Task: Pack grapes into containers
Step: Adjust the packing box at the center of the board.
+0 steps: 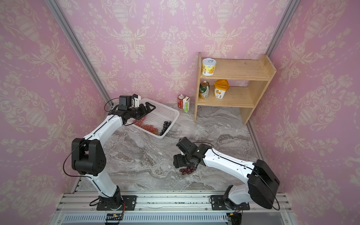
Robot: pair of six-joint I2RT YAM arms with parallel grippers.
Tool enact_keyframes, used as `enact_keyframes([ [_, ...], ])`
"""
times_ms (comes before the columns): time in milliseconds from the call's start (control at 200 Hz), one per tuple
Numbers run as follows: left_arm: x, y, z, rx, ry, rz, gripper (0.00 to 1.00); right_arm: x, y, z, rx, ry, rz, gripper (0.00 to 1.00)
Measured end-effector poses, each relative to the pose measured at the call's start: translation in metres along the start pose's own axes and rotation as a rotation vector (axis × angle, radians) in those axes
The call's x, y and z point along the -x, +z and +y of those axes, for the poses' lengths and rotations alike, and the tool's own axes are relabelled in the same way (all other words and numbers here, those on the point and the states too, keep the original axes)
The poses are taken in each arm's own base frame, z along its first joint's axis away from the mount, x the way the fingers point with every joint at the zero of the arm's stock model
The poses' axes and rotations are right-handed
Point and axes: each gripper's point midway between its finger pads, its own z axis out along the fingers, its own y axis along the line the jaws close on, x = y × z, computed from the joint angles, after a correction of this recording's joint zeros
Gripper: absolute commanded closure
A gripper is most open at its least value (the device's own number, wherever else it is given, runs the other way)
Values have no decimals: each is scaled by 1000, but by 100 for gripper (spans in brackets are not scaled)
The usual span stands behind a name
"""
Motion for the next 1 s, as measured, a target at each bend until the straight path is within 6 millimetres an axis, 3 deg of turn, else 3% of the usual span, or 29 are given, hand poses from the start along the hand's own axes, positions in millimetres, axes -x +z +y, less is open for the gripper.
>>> enact_keyframes([
  [265,-2,0,2,7,-3,8,1,10,38,8,-15,29,50,18],
  [450,0,-5,-2,2,2,0,1,33,52,21,-15,26,34,18],
  [630,5,-14,-11,-10,14,-19,1,72,61,36,-7,17,-7,18],
  [831,5,-16,-12,-10,14,-21,1,94,48,42,-11,-30,-39,20],
  [896,6,-16,-11,-9,13,-23,1,92,36,42,-19,-46,-43,22],
  [1001,6,-17,-10,-8,12,-25,1,85,1,41,-23,-75,-79,26],
])
